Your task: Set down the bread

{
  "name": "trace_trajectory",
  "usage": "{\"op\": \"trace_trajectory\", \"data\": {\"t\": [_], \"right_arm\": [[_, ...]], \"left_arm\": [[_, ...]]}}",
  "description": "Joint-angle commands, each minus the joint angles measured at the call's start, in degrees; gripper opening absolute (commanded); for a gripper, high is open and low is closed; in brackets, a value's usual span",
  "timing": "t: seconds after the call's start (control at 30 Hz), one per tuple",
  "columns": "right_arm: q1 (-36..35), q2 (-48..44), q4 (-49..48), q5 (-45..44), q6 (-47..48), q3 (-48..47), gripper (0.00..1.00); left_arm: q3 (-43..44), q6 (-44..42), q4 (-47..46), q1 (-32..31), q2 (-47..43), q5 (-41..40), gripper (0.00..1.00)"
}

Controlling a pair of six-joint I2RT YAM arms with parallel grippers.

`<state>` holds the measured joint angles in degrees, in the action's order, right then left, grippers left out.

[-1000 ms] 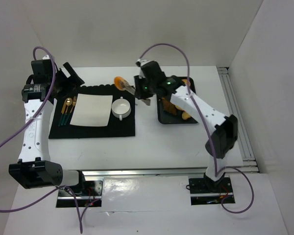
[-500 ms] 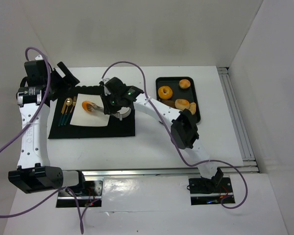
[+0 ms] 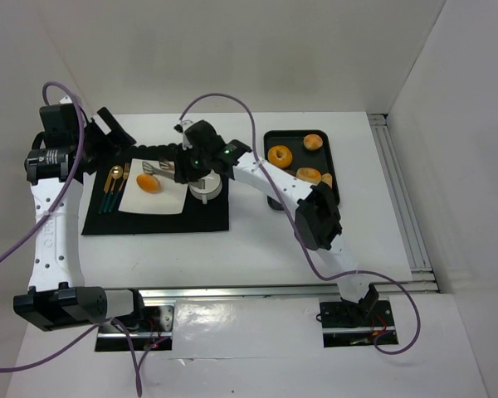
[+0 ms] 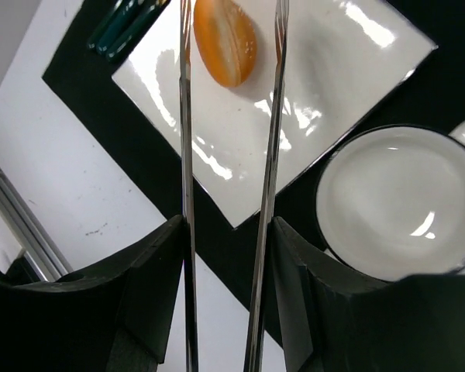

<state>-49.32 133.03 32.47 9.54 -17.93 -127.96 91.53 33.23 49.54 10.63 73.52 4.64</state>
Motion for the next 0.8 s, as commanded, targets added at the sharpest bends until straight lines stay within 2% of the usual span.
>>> {"op": "trace_trajectory", "data": {"t": [0.0, 0.1, 0.17, 0.3, 0.43, 0.53, 0.77], "right_arm": [[2.1, -10.5, -4.9, -2.0, 0.0, 1.4, 0.54], [4.9, -17.5, -5.7, -5.5, 0.0, 7.0, 0.54], [7.2, -22.5, -9.2, -7.8, -0.7, 16.5, 0.54], [19.3, -35.6, -11.9, -9.9, -2.3, 33.3, 0.54], [28.4, -40.5, -6.5, -11.5, -1.0, 38.4, 0.54], [34.7, -42.2, -4.3, -6.1, 0.4, 43.7, 0.56], [40.2, -42.8, -4.1, -1.2, 0.9, 49.2, 0.56]], "left_arm": [[2.3, -0.4, 0.0, 0.3, -1.6, 0.2, 1.00], [2.8, -0.4, -0.5, 0.3, -1.6, 0.0, 1.00], [4.3, -0.4, -0.5, 0.3, -0.9, 0.6, 1.00], [3.7, 0.3, -1.8, 0.3, -0.2, 1.7, 1.00], [2.3, 0.3, -2.9, 0.3, -0.2, 2.2, 1.00], [1.7, 0.3, -2.9, 0.3, -0.2, 3.3, 1.00], [0.6, 0.3, -3.9, 0.3, 0.3, 3.3, 1.00]]}}
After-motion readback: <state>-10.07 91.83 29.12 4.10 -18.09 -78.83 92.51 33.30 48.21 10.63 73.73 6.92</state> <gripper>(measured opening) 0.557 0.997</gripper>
